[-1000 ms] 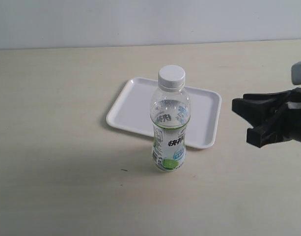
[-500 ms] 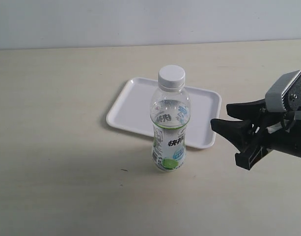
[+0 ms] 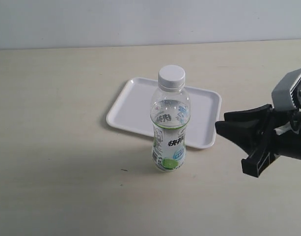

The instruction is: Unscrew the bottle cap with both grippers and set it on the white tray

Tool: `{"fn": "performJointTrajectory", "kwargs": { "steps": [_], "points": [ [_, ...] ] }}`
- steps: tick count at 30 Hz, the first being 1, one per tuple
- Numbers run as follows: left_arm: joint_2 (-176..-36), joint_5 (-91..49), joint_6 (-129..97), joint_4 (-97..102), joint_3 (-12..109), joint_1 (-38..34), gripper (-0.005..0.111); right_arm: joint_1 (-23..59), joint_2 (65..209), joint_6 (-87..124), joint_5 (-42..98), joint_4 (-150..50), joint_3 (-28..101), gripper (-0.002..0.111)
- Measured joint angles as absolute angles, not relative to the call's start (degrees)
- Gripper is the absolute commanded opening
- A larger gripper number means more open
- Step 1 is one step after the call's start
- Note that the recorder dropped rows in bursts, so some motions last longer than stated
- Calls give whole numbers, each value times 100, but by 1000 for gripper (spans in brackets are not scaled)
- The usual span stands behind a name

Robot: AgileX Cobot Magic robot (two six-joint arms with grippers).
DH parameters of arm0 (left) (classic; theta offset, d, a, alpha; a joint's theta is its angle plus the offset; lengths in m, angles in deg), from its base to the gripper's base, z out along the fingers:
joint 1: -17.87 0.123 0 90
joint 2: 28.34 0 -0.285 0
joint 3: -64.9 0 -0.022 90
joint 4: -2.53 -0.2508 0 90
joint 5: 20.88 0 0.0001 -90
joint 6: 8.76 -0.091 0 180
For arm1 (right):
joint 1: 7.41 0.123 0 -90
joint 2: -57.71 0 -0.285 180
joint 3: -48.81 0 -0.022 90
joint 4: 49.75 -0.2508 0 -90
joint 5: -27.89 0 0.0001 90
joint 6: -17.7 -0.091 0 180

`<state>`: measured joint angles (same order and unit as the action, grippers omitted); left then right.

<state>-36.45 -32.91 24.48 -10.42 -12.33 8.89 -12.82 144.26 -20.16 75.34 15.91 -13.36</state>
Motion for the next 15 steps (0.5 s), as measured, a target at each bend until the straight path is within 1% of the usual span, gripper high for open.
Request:
{"fn": "performJointTrajectory", "kwargs": {
  "steps": [1, 2, 7, 15],
  "points": [
    [-3645, -3291, 2448, -1042, -1233, 889, 0, -1282, 14451, -2044, 7543, 1646, -1336, 73],
    [-3645, -3291, 2448, -1042, -1233, 889, 0, -1282, 14520, -2043, 7576, 1625, -1336, 74],
    [-3645, -3291, 2448, -1042, -1233, 889, 0, -1282, 15102, -1510, 7898, 1432, -1336, 73],
    [-3645, -3291, 2448, -1055, -1233, 889, 0, -1282, 16415, -100, 8879, 1397, -1317, 73]
  ]
}}
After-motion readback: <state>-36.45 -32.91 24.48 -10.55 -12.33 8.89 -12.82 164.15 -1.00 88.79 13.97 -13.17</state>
